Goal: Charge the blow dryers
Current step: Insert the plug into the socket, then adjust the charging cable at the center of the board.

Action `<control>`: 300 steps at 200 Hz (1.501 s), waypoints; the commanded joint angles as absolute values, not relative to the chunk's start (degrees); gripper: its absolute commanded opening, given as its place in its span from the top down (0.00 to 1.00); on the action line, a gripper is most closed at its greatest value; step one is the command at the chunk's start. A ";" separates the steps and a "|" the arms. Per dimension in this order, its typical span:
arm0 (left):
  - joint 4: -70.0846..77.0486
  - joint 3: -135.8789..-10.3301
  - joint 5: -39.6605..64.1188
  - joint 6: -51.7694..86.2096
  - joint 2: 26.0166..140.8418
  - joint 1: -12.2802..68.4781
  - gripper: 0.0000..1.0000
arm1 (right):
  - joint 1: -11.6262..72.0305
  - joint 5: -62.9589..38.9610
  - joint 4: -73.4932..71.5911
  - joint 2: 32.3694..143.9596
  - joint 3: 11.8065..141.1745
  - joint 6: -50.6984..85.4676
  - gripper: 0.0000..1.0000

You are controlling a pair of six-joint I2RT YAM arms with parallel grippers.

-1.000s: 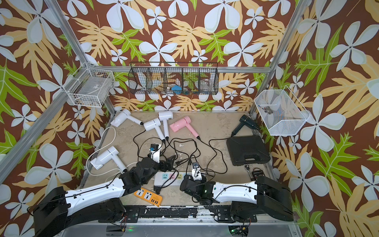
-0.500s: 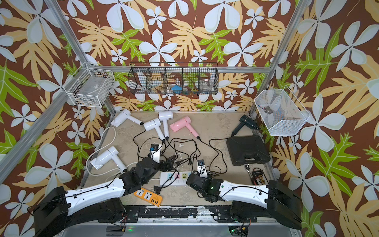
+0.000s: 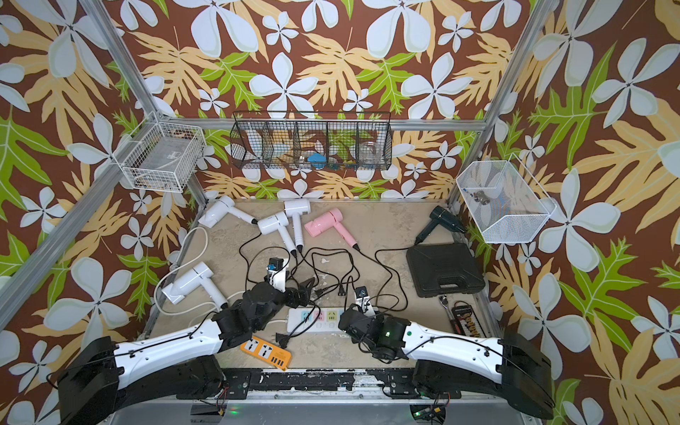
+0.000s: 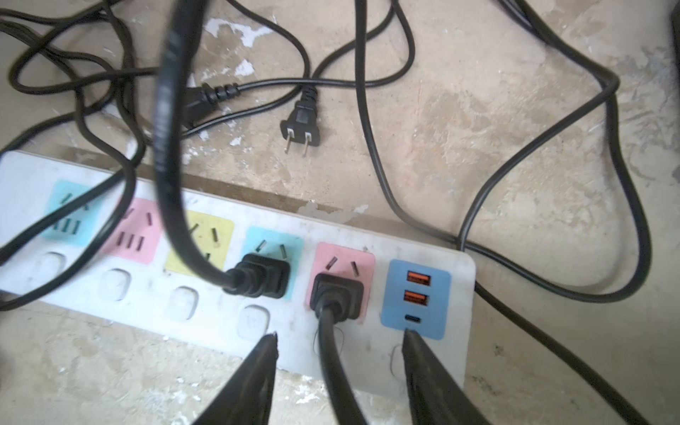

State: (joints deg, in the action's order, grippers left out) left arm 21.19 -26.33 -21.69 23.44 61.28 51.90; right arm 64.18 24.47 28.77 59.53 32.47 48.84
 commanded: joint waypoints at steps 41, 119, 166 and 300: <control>24.71 -23.62 -17.50 22.86 56.52 51.81 0.00 | 64.23 25.79 30.71 47.74 35.28 43.24 0.14; 30.20 -15.64 -17.76 22.59 41.34 51.85 0.00 | 63.45 29.61 27.54 39.12 34.77 41.80 0.00; 30.76 -14.39 -19.25 22.67 39.41 51.85 0.00 | 62.54 30.14 26.96 37.59 36.48 40.24 0.00; 19.52 -28.16 -20.73 25.65 65.18 50.94 0.00 | 39.47 4.15 26.75 68.44 57.14 28.04 0.17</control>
State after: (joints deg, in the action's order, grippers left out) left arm 21.28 -27.03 -21.98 24.64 63.64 51.55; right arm 40.45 7.33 26.63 64.40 54.74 30.44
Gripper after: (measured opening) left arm 0.997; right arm 0.882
